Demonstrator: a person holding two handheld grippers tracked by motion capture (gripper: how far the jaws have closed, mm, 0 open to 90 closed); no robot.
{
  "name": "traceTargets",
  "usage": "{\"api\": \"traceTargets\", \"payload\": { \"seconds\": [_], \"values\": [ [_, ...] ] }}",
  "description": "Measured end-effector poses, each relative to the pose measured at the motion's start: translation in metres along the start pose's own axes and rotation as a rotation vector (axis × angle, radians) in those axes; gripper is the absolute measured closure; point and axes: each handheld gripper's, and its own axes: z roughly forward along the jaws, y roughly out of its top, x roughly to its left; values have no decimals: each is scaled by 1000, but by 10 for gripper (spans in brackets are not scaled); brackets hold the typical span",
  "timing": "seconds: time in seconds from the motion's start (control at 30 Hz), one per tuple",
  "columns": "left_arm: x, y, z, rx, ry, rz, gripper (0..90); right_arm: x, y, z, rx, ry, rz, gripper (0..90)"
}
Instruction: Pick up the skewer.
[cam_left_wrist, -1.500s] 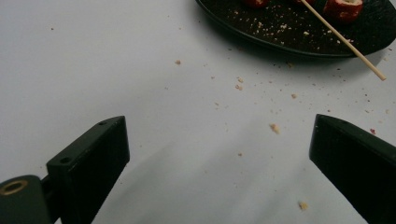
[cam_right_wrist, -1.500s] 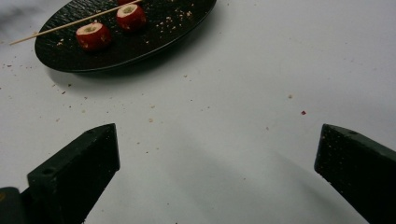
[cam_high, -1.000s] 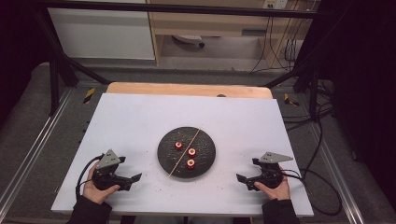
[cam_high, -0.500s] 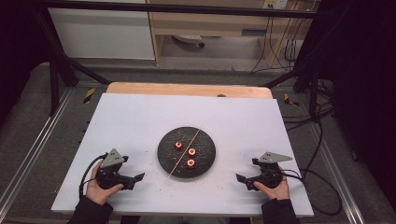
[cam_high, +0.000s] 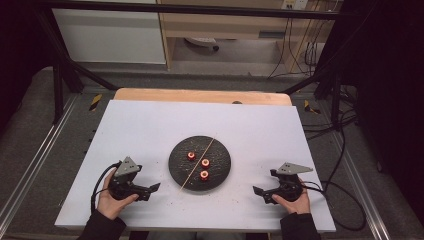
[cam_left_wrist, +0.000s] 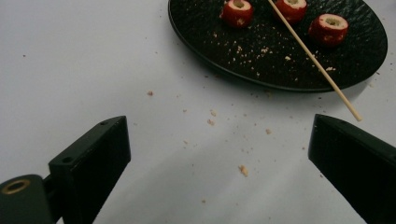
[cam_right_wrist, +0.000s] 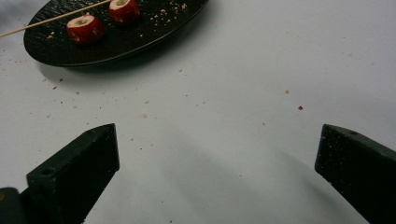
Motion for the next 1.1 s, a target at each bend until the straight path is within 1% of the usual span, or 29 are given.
{"api": "traceTargets", "payload": {
  "seconds": [0.1, 0.17, 0.23, 0.27, 0.3, 0.33, 0.43, 0.5, 0.57, 0.6, 0.67, 0.7, 0.73, 0.8, 0.87, 0.9, 0.93, 0.97, 1.0, 1.07, 1.1],
  "values": [
    [-3, 6, -1, -5, 3, 2, 52, 0, 0, 0, -2, -1, -1, 8],
    [-6, 13, 0, -5, 8, 4, 54, 0, 0, -1, -1, -3, 0, 8],
    [-7, 16, 0, -6, 9, 4, 54, 0, 0, 0, -1, -4, -1, 8],
    [-9, 20, 1, -2, 13, 6, 54, 0, 0, -1, -2, -4, -2, 9],
    [-9, 20, 1, -2, 13, 6, 55, 0, 0, -1, -3, -5, -4, 8],
    [-12, 26, 2, 2, 11, 7, 56, 0, 0, -1, -6, -4, -3, 9],
    [-17, 35, 4, 3, 14, 20, 58, 0, 0, -1, -8, -4, -1, 9],
    [-19, 38, 5, 6, 13, 22, 60, 0, 0, -1, -6, -7, -4, 9],
    [-23, 43, 7, 6, 9, 24, 64, 0, 0, -1, -6, -7, -1, 9],
    [-27, 48, 10, 10, 3, 24, 67, 0, 0, -1, -6, -7, -3, 9],
    [-31, 53, 14, 21, 6, 32, 69, 0, 0, -1, -3, -8, -1, 9],
    [-31, 53, 14, 21, 6, 32, 71, 0, 0, -1, -3, -8, -1, 9],
    [-34, 57, 18, 32, 7, 36, 72, 0, 0, -1, -1, -7, -1, 9],
    [-36, 59, 20, 35, 9, 37, 78, 0, 0, -1, -1, -7, -1, 9],
    [-39, 65, 28, 55, 11, 31, 84, 0, 0, -1, -5, -6, 0, 9],
    [-39, 65, 28, 55, 11, 31, 87, 0, 1, -1, -5, -6, 0, 9],
    [-42, 68, 33, 71, 10, 30, 90, 0, 1, -1, -6, -8, 0, 9],
    [-42, 68, 33, 71, 10, 30, 92, 0, 1, -1, -4, -8, 1, 9],
    [-44, 71, 38, 88, 12, 35, 96, 0, 1, -1, -5, -6, 0, 9],
    [-45, 72, 41, 96, 12, 34, 108, 0, 0, -1, 0, -7, 1, 9],
    [-47, 74, 47, 111, 11, 27, 113, 0, 0, -1, 2, -8, 2, 9]
  ]
}}
